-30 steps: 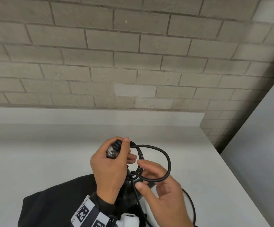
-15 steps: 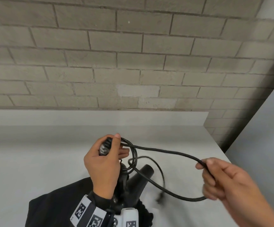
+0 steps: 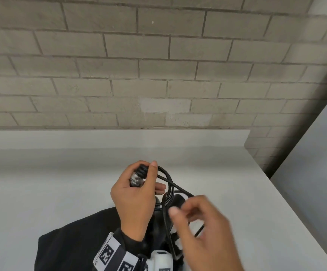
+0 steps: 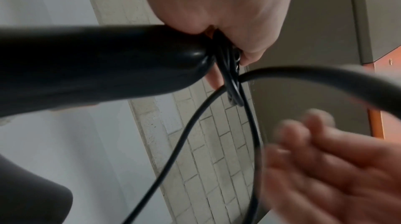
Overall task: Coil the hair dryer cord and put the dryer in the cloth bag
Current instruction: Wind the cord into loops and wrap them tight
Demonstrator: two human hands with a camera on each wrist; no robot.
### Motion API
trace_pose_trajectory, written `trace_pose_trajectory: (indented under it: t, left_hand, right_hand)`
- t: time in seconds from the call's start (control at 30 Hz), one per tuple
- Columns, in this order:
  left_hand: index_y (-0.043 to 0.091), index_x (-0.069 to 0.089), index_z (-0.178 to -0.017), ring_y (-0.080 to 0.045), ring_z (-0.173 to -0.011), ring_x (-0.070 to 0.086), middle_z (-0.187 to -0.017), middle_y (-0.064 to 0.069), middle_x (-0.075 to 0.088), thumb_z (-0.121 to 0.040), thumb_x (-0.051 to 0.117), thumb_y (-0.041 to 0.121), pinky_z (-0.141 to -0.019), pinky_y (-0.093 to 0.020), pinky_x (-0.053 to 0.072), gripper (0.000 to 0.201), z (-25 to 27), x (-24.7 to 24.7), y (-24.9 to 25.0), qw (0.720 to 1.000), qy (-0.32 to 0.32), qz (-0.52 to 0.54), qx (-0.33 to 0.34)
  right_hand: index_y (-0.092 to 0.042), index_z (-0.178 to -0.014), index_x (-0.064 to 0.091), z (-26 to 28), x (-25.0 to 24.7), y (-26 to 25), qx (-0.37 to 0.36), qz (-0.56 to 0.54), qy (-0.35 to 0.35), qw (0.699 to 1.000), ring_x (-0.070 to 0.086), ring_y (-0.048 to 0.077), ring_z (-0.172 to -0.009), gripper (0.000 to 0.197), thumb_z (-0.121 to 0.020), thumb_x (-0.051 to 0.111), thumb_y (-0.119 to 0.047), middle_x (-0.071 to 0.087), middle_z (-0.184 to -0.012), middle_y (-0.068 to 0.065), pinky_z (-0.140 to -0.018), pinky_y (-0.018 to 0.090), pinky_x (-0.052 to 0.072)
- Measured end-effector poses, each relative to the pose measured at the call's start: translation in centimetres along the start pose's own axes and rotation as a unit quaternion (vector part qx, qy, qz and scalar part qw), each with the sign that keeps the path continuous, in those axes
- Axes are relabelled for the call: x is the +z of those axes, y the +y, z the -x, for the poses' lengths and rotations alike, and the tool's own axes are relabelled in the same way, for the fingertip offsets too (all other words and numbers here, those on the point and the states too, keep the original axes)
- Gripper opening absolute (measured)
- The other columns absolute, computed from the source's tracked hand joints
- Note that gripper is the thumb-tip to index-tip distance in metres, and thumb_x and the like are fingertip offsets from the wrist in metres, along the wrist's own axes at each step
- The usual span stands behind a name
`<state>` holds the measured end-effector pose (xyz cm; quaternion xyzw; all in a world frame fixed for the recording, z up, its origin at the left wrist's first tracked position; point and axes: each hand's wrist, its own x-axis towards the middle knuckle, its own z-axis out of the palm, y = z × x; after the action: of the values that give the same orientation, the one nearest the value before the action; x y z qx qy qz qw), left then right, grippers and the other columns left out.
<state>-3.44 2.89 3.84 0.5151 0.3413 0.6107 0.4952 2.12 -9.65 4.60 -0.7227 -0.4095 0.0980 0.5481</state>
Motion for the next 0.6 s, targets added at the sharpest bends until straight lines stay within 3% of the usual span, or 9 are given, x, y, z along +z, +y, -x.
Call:
trace_pose_trajectory:
  t: [0.07, 0.13, 0.2, 0.27, 0.33, 0.4, 0.5, 0.57, 0.6]
  left_hand:
    - [0.016, 0.070, -0.077, -0.030, -0.046, 0.068, -0.060, -0.005, 0.066, -0.085, 0.075, 0.019, -0.047, -0.033, 0.057, 0.010, 0.1, 0.0, 0.1, 1.000, 0.000, -0.003, 0.004]
    - [0.014, 0.070, -0.078, -0.030, -0.046, 0.068, -0.062, -0.006, 0.067, -0.085, 0.076, 0.019, -0.046, -0.031, 0.056, 0.010, 0.1, 0.0, 0.1, 1.000, 0.001, -0.001, 0.007]
    - [0.013, 0.070, -0.079, -0.030, -0.047, 0.068, -0.062, -0.007, 0.067, -0.084, 0.076, 0.019, -0.046, -0.030, 0.055, 0.010, 0.0, -0.1, 0.0, 1.000, 0.004, 0.003, 0.009]
    - [0.014, 0.070, -0.079, -0.030, -0.047, 0.068, -0.062, -0.005, 0.066, -0.084, 0.075, 0.020, -0.047, -0.031, 0.056, 0.010, -0.1, -0.2, -0.1, 1.000, 0.003, 0.005, 0.012]
    - [0.015, 0.071, -0.079, -0.030, -0.049, 0.069, -0.061, -0.005, 0.067, -0.084, 0.075, 0.021, -0.050, -0.033, 0.058, 0.009, -0.3, -0.4, -0.2, 1.000, 0.003, 0.009, 0.013]
    - [0.017, 0.071, -0.079, -0.031, -0.051, 0.069, -0.060, -0.006, 0.067, -0.083, 0.075, 0.023, -0.054, -0.035, 0.059, 0.009, -0.7, -0.6, -0.3, 1.000, 0.010, 0.019, 0.010]
    - [0.020, 0.072, -0.077, -0.032, -0.052, 0.069, -0.057, -0.004, 0.066, -0.085, 0.075, 0.022, -0.059, -0.038, 0.060, 0.009, -1.8, -1.2, -0.6, 0.999, 0.032, 0.035, -0.008]
    - [0.021, 0.072, -0.075, -0.032, -0.051, 0.068, -0.055, -0.003, 0.065, -0.086, 0.075, 0.020, -0.061, -0.039, 0.060, 0.011, -2.7, -1.7, -0.8, 0.997, 0.052, 0.050, -0.020]
    - [0.021, 0.072, -0.075, -0.032, -0.050, 0.067, -0.055, -0.002, 0.065, -0.086, 0.075, 0.020, -0.061, -0.039, 0.059, 0.011, -3.0, -1.9, -0.9, 0.997, 0.058, 0.055, -0.023]
  right_hand:
    - [-0.031, -0.089, 0.055, -0.1, 1.2, 0.2, 0.105, -0.031, -0.133, 0.985, 0.065, 0.005, -0.070, 0.023, -0.079, 0.068, -0.048, 0.068, -0.078, -0.004, -0.066, 0.015, 0.051]
    - [-0.022, -0.095, 0.057, -0.1, 1.9, 0.1, 0.157, -0.129, -0.185, 0.961, 0.064, 0.010, -0.057, 0.013, -0.088, 0.066, -0.030, 0.070, -0.079, 0.005, -0.058, 0.023, 0.053]
    - [-0.016, -0.095, 0.060, 0.1, 1.8, 0.1, 0.157, -0.192, -0.201, 0.948, 0.053, 0.015, -0.047, 0.002, -0.094, 0.060, -0.016, 0.071, -0.075, 0.007, -0.048, 0.025, 0.045]
    - [-0.023, -0.093, 0.066, 0.2, 1.0, 0.3, 0.120, -0.212, -0.206, 0.948, 0.042, 0.014, -0.048, 0.011, -0.095, 0.056, -0.018, 0.071, -0.072, 0.007, -0.049, 0.025, 0.035]
    - [-0.031, -0.093, 0.069, 0.1, -0.5, 0.5, 0.064, -0.177, -0.241, 0.952, 0.047, 0.012, -0.054, 0.015, -0.091, 0.055, -0.026, 0.070, -0.071, 0.005, -0.056, 0.023, 0.038]
    - [-0.031, -0.095, 0.071, 0.4, -2.9, 0.6, 0.022, -0.136, -0.280, 0.950, 0.058, 0.008, -0.064, 0.015, -0.089, 0.058, -0.027, 0.071, -0.073, 0.001, -0.066, 0.019, 0.044]
    - [-0.030, -0.096, 0.074, 0.5, -7.2, 1.7, -0.018, -0.029, -0.284, 0.958, 0.067, 0.006, -0.078, 0.011, -0.091, 0.064, -0.030, 0.071, -0.081, -0.007, -0.075, 0.015, 0.047]
    - [-0.033, -0.095, 0.067, 0.9, -7.3, 3.2, 0.039, 0.135, -0.372, 0.918, 0.060, -0.002, -0.087, 0.017, -0.099, 0.050, -0.035, 0.060, -0.091, -0.013, -0.077, 0.007, 0.040]
    - [-0.032, -0.096, 0.059, 1.7, -7.2, 4.7, 0.058, 0.214, -0.336, 0.915, 0.055, -0.007, -0.092, 0.021, -0.102, 0.039, -0.035, 0.056, -0.099, -0.015, -0.076, 0.005, 0.035]
